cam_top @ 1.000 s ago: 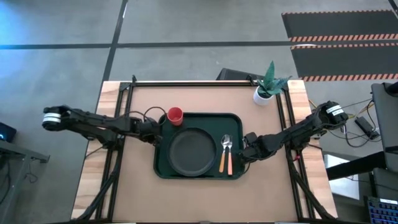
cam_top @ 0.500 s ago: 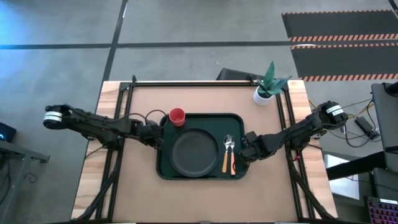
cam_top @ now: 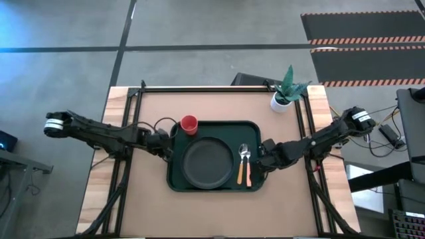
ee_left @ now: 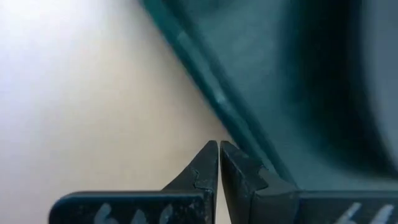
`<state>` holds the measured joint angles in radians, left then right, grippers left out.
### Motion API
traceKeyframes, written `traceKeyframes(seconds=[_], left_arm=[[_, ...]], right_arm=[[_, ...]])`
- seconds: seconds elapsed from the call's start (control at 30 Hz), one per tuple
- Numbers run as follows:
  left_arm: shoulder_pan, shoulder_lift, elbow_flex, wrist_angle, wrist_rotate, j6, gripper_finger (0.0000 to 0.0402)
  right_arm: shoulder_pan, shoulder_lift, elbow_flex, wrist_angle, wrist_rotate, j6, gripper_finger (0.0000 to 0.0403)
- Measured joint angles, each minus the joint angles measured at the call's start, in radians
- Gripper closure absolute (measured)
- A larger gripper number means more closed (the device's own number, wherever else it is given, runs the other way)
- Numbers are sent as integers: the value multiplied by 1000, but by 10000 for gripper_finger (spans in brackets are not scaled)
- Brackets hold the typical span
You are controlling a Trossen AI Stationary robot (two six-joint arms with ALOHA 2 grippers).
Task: Pick and place plate/cup/fork/spoon on tray
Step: Adjust the black tray to the center of the table, then adjust the orange spoon on the black tray
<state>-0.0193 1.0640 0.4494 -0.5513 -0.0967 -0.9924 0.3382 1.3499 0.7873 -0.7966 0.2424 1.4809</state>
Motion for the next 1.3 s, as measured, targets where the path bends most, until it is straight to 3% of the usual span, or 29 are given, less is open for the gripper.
traceKeyframes(seconds=[0.27,0.4,0.53,0.67,0.9,1.1,1.3], left_arm=[[-3,-201,144,-312,-154,53,402],[-3,-300,192,-326,-235,113,402],[-3,-371,208,-325,-304,117,402],[-3,-406,189,-328,-317,116,402],[-3,-392,178,-330,-316,115,402],[-3,-368,178,-329,-313,116,402],[-3,-356,178,-330,-312,116,402]], right_arm=[[2,-117,199,-160,284,-168,394],[2,-150,302,-176,423,-302,394],[2,-163,367,-173,441,-364,394],[2,-134,339,-119,395,-330,394],[2,1,212,130,200,-282,394],[3,106,204,151,43,-189,394],[5,164,251,174,9,-195,394]])
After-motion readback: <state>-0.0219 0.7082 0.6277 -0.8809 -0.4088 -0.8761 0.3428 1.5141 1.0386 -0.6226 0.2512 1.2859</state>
